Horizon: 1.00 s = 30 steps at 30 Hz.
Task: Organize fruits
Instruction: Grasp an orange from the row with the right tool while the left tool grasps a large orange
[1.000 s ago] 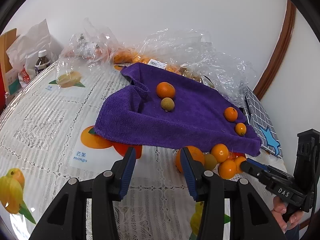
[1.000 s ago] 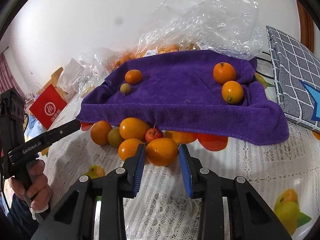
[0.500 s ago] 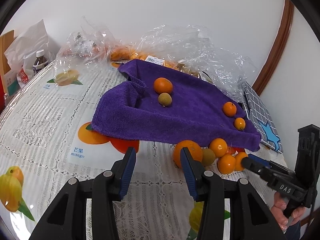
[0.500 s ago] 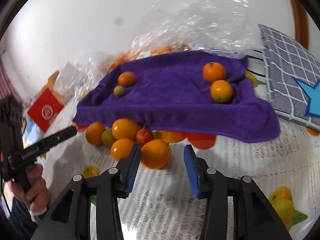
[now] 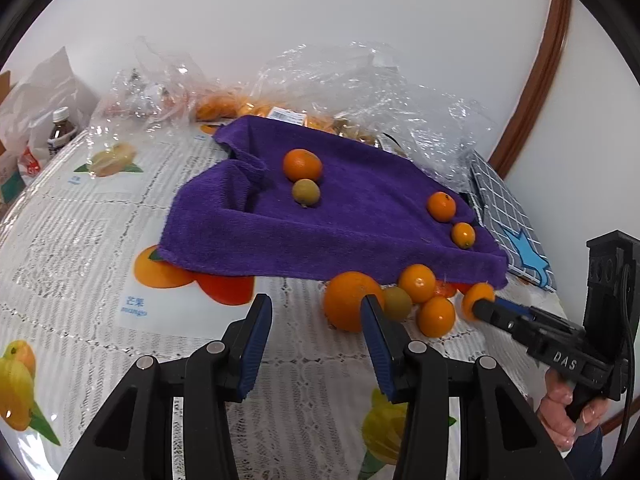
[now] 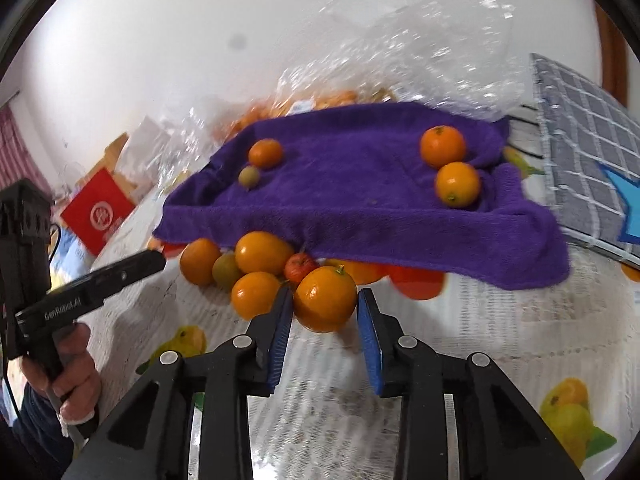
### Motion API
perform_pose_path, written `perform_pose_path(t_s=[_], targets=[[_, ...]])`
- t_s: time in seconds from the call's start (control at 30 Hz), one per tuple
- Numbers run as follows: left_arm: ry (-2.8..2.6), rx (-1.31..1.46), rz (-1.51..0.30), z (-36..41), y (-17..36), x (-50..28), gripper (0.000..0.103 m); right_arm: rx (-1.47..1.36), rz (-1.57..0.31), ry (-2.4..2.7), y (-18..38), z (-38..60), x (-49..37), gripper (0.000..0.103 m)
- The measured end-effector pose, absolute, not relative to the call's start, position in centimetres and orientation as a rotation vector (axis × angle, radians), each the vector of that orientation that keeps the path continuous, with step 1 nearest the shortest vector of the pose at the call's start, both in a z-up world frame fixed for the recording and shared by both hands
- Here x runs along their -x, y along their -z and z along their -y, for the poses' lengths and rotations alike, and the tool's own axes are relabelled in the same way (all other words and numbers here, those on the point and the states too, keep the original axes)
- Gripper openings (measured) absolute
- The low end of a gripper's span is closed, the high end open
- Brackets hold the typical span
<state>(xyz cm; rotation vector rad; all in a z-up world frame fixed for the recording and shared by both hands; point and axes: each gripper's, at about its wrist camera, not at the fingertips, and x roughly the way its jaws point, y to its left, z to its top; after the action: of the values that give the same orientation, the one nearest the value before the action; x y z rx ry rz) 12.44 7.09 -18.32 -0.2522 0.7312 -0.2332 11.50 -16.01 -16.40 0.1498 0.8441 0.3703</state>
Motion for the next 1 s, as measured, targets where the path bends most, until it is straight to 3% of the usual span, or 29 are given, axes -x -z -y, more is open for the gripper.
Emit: perform_pose_path(t_s=[0.13,0.57,0.7,1.0], targets=[[0.280,0.261,-0.746,-6.4,18.3,-13.1,0.044,-0.113,-0.796,-0.296,15.6,17.3,-10.5,0.033],[0.283,0.229,-0.826,-4.0,19.4,-15.9,0.044,-0.087,-0.923,-0.353,17.5,16.8,-11.7,0.035],[0.298,0.250,-0.817,-4.3,19.4,-15.7,0.038,-0.087,-0.921,-0.363,17.6,16.6,-11.7,0.035],[0.282,0.304,-0.755,-5.7,18.8,-14.7,0.037,-0.100,-0.912,-0.333,17.5,16.9,-11.7,0.035]])
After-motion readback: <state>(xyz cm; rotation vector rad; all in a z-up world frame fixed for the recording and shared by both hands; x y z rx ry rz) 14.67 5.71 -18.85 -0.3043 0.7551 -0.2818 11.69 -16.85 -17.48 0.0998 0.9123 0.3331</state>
